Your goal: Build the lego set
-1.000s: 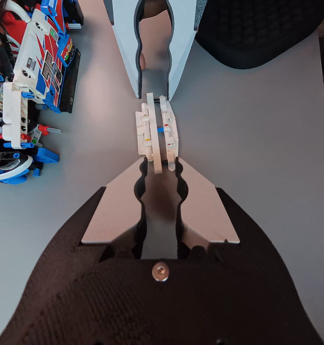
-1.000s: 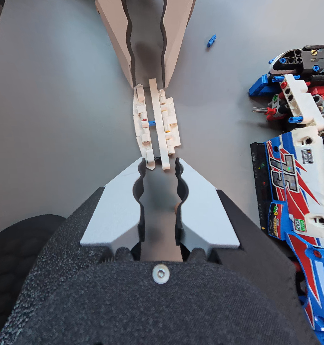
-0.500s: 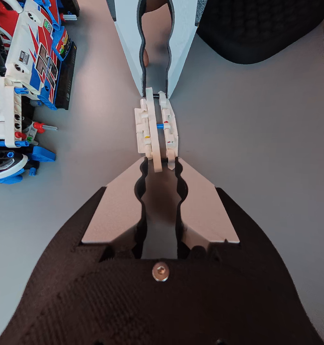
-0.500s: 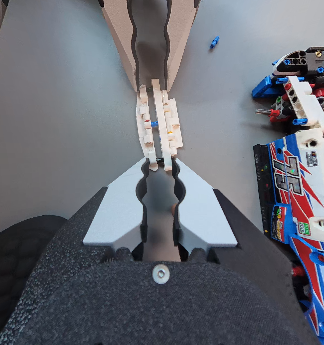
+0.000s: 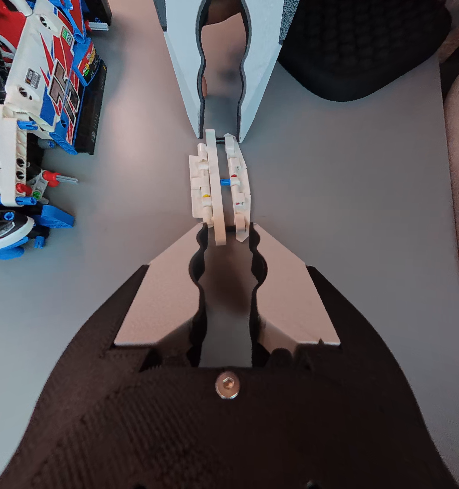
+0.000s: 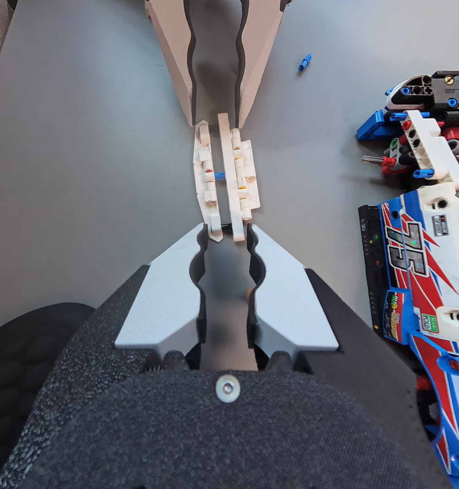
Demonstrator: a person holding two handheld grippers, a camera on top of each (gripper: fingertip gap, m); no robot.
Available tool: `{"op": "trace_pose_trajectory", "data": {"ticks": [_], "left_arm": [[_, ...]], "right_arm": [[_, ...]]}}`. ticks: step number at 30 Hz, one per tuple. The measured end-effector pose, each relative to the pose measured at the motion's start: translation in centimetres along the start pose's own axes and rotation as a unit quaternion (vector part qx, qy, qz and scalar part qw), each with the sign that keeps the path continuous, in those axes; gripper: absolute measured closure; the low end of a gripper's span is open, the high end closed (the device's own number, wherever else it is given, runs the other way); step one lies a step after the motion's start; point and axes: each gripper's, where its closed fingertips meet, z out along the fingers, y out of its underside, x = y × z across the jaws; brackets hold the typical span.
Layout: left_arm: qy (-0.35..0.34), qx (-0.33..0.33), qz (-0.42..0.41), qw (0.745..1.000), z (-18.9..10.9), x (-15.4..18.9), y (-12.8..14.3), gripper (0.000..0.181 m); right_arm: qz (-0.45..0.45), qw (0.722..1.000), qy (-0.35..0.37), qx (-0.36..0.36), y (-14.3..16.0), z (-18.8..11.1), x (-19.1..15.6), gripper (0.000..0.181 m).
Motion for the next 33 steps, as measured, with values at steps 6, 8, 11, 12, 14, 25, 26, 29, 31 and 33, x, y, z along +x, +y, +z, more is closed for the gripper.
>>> {"op": "trace_pose_trajectory", "data": {"ticks": [6,8,11,12,14,25,26,29,31,33], "left_arm": [[-0.003,-0.004,0.005,1.000,0.2,0.0,0.1,0.150],[-0.004,-0.004,0.007,1.000,0.2,0.0,0.1,0.151],[-0.005,-0.003,0.006,1.000,0.2,-0.1,0.1,0.153],[-0.005,-0.003,0.006,1.000,0.2,-0.1,0.1,0.154],[-0.005,-0.002,0.005,1.000,0.2,-0.1,0.0,0.154],[-0.011,0.014,0.005,1.000,-0.4,-0.4,-0.4,0.154],[-0.011,0.016,0.006,1.000,-0.5,-0.4,-0.5,0.154],[-0.011,0.013,0.008,1.000,-0.5,-0.3,-0.4,0.152],[-0.009,0.007,0.009,1.000,-0.3,-0.2,-0.2,0.149],[-0.009,0.003,0.010,1.000,-0.1,-0.2,0.0,0.148]], "right_arm": [[-0.006,1.000,-0.001,0.000,0.0,0.0,-0.1,0.158],[-0.005,1.000,-0.001,0.001,0.0,0.0,-0.1,0.158],[-0.002,1.000,-0.004,0.003,0.0,0.0,-0.1,0.159],[-0.001,1.000,-0.005,0.003,0.0,0.0,-0.1,0.159],[0.001,1.000,-0.006,0.005,0.0,-0.1,-0.1,0.159],[-0.030,0.999,0.015,0.032,-1.0,-1.1,-0.3,0.159],[-0.036,0.999,0.011,0.033,-1.1,-1.2,-0.6,0.160],[-0.052,0.998,0.012,0.020,-0.9,-0.7,-0.9,0.163],[-0.052,0.998,0.017,0.012,-0.6,-0.3,-0.7,0.165],[-0.051,0.999,0.016,0.007,-0.4,-0.2,-0.7,0.167]]}}
